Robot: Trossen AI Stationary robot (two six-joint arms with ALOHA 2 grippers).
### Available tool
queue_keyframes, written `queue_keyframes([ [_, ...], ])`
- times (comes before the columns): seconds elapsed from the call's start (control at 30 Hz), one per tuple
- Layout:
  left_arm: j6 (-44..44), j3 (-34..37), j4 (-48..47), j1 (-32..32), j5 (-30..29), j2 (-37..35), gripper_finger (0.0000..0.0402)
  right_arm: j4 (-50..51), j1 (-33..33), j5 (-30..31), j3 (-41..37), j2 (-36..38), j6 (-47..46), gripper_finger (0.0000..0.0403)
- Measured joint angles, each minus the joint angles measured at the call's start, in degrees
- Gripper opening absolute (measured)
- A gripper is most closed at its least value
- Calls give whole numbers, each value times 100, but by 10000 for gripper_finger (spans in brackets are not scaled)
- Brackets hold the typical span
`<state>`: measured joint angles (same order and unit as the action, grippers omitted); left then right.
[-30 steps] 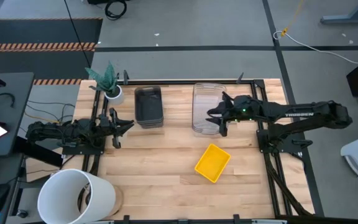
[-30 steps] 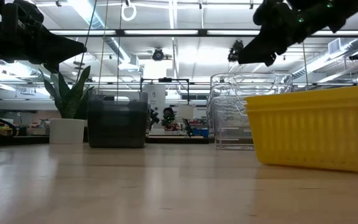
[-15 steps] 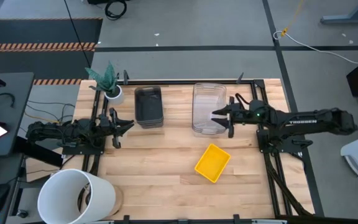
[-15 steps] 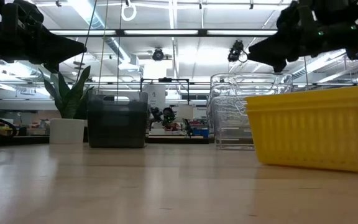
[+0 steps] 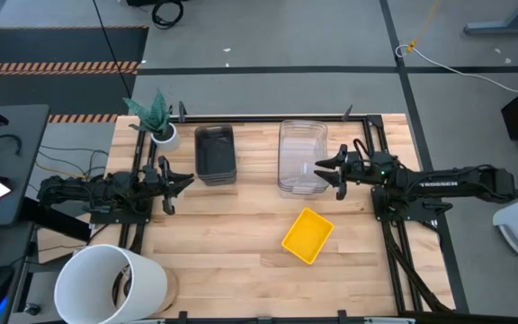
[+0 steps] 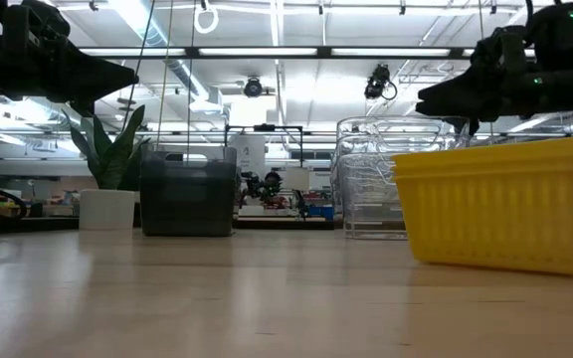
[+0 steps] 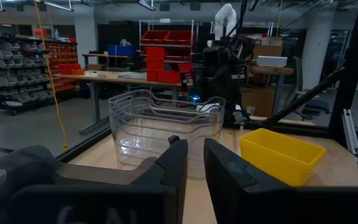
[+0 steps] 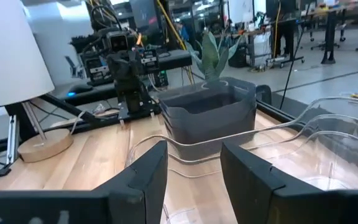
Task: Stack baskets by color
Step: Return to Home Position
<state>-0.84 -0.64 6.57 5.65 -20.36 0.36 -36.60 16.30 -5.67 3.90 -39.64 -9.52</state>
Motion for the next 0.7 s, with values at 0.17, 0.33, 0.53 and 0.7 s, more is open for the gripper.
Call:
queue_keyframes([
  [0.17,0,0,-1,2,1,0,54,-529,73,133,-354,74,-89,154],
  [0.33,0,0,0,1,0,0,54,-542,138,164,-354,76,-127,154],
  [0.53,0,0,-2,0,0,0,61,-603,198,173,-354,81,-535,154],
  [0.7,0,0,0,0,0,0,58,-612,196,157,-354,65,-1048,154],
])
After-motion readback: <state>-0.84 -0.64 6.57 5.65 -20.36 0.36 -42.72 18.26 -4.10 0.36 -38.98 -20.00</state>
